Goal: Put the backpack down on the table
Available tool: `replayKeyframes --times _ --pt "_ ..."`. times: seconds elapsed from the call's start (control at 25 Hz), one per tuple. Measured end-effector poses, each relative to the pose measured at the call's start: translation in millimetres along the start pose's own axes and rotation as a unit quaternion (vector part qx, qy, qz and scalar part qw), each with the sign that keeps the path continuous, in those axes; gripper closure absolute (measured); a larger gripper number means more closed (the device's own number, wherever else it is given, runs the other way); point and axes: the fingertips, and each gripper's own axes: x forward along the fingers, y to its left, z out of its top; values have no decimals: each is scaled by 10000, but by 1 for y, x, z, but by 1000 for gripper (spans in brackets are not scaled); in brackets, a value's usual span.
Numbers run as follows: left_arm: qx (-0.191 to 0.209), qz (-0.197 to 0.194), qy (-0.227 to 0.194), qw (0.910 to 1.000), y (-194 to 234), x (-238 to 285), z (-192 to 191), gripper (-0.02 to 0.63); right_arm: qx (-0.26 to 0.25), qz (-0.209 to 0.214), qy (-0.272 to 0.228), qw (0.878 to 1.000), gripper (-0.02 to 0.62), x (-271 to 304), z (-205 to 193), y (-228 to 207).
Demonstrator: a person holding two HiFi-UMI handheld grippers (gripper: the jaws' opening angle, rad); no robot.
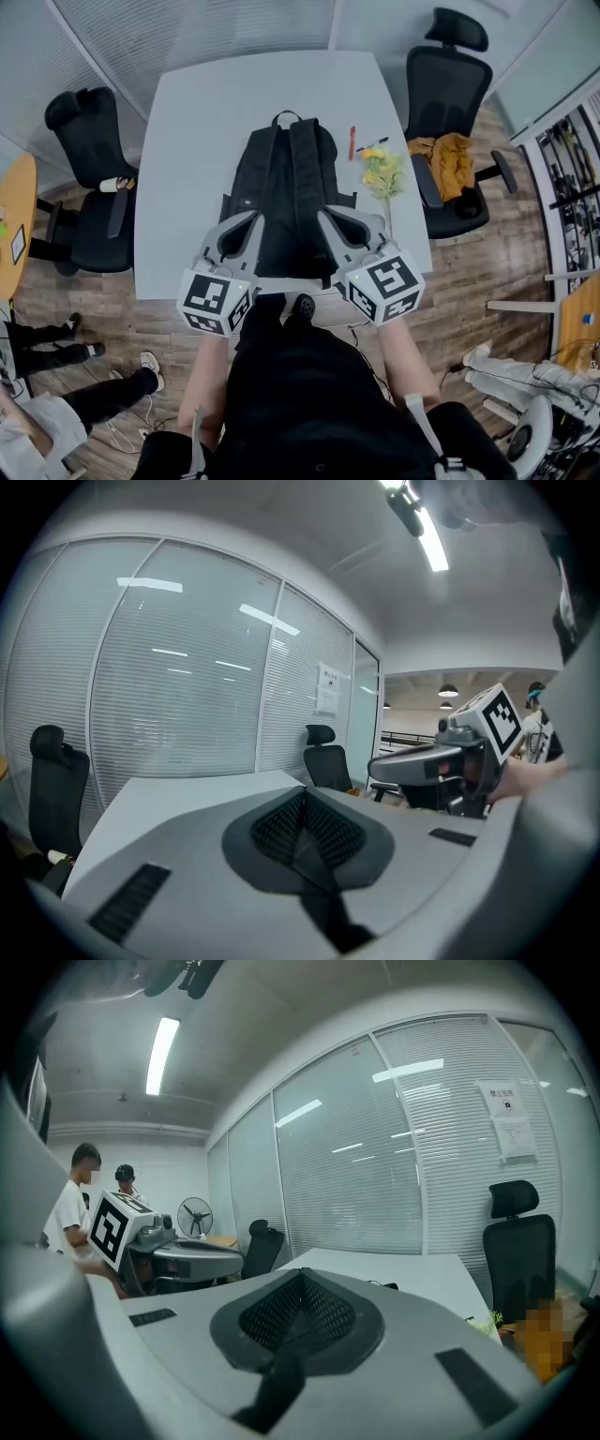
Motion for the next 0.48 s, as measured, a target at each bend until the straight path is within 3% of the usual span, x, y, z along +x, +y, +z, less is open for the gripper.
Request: replayKeyframes --times 0.48 --pt "93 -104 104 9998 -7 6 -2 609 -62 -3 17 10000 583 -1 2 -2"
